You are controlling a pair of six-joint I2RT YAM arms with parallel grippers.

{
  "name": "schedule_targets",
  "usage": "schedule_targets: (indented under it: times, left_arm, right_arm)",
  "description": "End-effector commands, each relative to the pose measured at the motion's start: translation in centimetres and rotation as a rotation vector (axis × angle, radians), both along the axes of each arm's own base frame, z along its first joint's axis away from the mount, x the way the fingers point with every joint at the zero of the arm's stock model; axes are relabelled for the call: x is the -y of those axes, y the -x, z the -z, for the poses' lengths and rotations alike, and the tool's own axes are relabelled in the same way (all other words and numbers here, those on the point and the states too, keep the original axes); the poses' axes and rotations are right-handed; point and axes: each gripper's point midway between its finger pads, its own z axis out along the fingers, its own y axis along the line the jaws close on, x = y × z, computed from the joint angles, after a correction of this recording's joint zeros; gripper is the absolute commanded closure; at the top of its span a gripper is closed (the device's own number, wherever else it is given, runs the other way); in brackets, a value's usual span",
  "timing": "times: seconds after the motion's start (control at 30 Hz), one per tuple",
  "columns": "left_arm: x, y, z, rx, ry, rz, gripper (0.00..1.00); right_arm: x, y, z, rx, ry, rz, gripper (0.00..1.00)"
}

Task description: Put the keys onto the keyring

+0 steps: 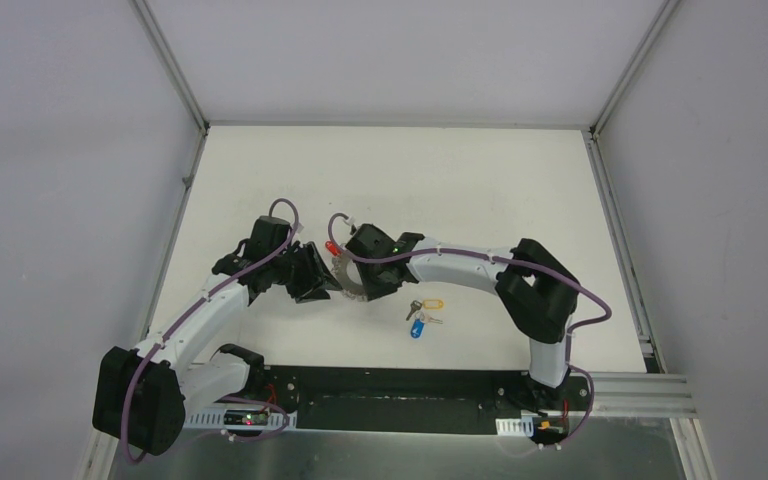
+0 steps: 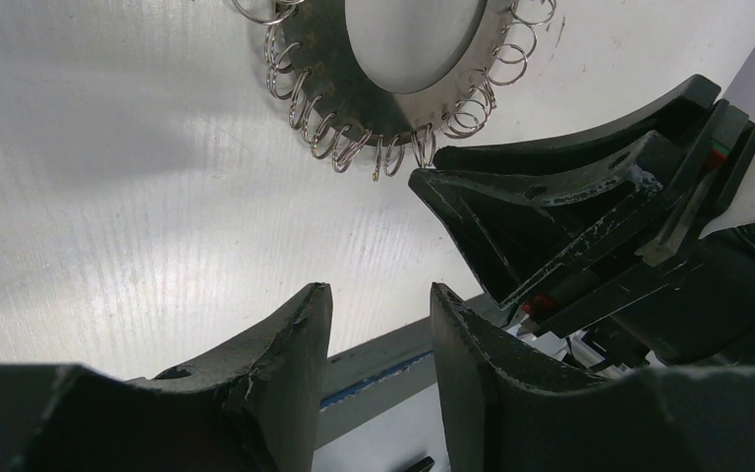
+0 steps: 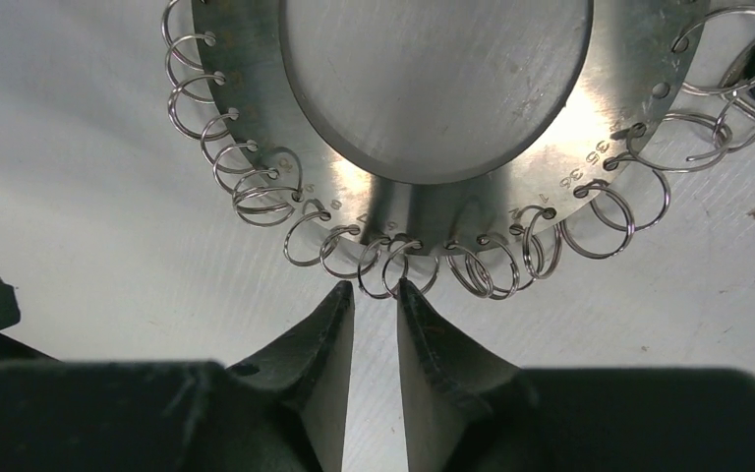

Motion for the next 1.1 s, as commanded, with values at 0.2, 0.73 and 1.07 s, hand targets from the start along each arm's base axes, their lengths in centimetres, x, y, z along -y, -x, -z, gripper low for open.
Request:
schedule_targets:
  times: [0.2, 0.73, 1.07]
  left_arm:
    - [0.2, -0.5, -0.6, 0.050, 0.008, 0.009, 0.57]
    - [-1.3, -0.4, -1.3, 0.074, -0.091, 0.010, 0.57]
    - [-1.4, -0.1, -1.0, 0.063, -0.095, 0.012, 0.57]
  right_arm:
    - [-1.9, -1.5, -5.2, 0.106, -0.101, -0.067, 0.75]
    - [-1.8, -0.6, -2.9, 0.073, 0.075, -0.132, 0.83]
    - [-0.7, -0.6, -1.8, 0.098, 0.175, -0.131, 0.83]
